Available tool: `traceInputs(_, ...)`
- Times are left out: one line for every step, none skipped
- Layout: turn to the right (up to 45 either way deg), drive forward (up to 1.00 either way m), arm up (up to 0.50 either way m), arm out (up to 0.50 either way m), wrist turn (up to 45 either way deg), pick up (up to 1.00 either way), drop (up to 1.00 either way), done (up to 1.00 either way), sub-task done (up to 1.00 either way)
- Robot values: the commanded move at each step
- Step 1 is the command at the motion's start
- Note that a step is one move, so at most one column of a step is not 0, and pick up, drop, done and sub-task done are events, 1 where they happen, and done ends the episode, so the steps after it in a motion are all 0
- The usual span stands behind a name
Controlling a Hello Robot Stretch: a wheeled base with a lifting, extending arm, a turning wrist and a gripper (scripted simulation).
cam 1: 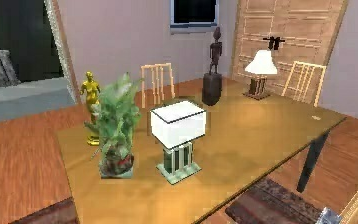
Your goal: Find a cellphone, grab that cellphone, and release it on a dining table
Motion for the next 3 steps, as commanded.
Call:
traceInputs(24.0, 0.0, 0.0, 0.0, 0.0, 0.0, 0.0, 0.0, 0.0)
traceInputs(-45.0, 0.0, 0.0, 0.0, 0.0, 0.0, 0.0, 0.0, 0.0)
traceInputs(-21.0, 0.0, 0.0, 0.0, 0.0, 0.0, 0.0, 0.0, 0.0)
